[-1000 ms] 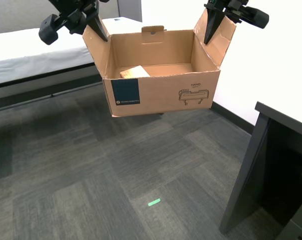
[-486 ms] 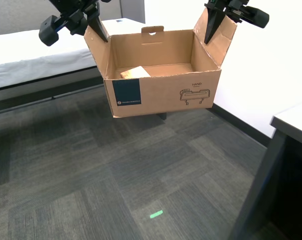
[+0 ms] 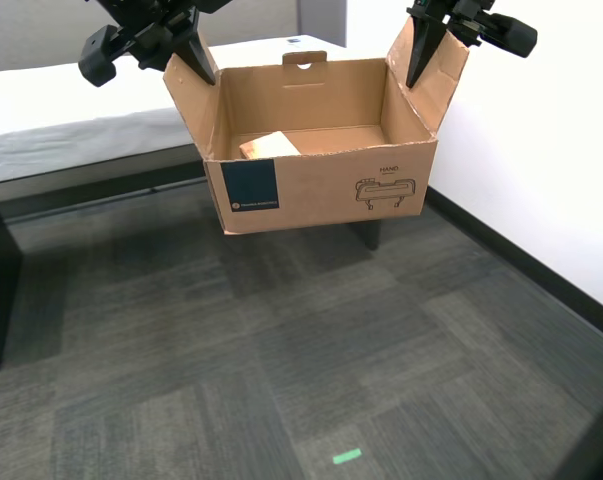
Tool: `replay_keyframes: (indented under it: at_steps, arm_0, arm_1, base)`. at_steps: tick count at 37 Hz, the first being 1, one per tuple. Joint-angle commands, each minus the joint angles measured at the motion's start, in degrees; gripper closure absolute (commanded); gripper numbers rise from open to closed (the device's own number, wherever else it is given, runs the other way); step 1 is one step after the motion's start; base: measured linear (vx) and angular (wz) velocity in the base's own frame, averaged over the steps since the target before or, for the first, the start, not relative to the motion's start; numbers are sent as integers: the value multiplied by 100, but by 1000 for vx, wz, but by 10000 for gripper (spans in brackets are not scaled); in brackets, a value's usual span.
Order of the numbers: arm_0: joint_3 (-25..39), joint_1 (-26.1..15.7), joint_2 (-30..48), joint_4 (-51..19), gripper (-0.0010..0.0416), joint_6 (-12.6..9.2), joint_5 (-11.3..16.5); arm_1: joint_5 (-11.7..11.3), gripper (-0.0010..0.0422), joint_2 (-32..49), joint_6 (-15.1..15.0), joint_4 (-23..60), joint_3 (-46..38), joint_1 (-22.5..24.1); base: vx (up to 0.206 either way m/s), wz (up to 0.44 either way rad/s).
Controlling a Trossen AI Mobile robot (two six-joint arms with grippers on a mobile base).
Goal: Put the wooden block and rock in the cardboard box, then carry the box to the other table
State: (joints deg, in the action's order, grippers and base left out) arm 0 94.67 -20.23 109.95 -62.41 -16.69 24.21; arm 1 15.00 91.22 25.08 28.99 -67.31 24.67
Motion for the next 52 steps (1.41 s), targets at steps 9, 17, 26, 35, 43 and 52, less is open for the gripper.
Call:
replay_keyframes:
  at_steps: [9, 17, 26, 35, 43, 52]
  arm_0:
    - [9, -13, -11, 24, 406, 20, 120]
    - [9, -13, -11, 24, 406, 63, 120]
    - [9, -24, -11, 39, 406, 48, 120]
    - [9, -24, -11, 72, 406, -28, 118]
    - [9, -24, -11, 96, 406, -28, 118]
    - [9, -24, -11, 103, 406, -22, 120]
  arm_1:
    - [243, 413, -7, 44, -31, -7, 11]
    - [240, 413, -7, 151, 2, -7, 13]
    - [245, 413, -7, -420, 59, -7, 4]
    - [245, 413, -7, -678, -136, -7, 0]
    - [247, 413, -7, -664, -212, -7, 0]
    - [243, 413, -2, -433, -188, -7, 2]
  base:
    - [153, 241]
    - [153, 257]
    - [155, 255]
    - [153, 169]
    - [154, 69]
    - [159, 33]
